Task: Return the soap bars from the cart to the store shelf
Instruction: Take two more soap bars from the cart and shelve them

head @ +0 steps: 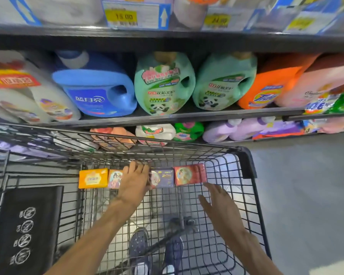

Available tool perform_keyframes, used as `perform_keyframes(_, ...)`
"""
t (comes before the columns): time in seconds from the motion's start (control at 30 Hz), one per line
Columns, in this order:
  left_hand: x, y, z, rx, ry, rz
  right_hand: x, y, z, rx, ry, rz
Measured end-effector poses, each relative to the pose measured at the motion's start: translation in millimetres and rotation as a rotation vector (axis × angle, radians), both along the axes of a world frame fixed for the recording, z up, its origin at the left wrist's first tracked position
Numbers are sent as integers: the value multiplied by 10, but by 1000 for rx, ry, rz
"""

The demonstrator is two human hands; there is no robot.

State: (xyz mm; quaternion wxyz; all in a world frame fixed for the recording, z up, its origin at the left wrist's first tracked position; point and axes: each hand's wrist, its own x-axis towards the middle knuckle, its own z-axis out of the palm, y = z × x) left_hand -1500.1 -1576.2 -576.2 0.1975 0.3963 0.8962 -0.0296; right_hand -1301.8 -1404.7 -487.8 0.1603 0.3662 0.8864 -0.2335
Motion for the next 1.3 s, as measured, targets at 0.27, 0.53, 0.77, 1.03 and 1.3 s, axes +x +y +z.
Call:
perform_keyframes(0.27, 26, -38, 39, 26, 4, 20, -422, 225, -152, -108, 22, -199)
perform_keyframes(0.53, 6, -194, 35, 116, -36, 2, -574, 387, -619, -268, 58, -354)
perform_keyframes(0.77, 112, -275, 164, 141, -102, 77, -482, 449, -576, -337, 102, -405)
perform_keyframes(1.03, 247, -526, 645, 239, -186, 245, -370, 455, -277, -352, 91, -205)
perform_keyframes(1.3, 185, -689, 1443, 423, -328, 272, -18, 386, 641, -423, 267, -187)
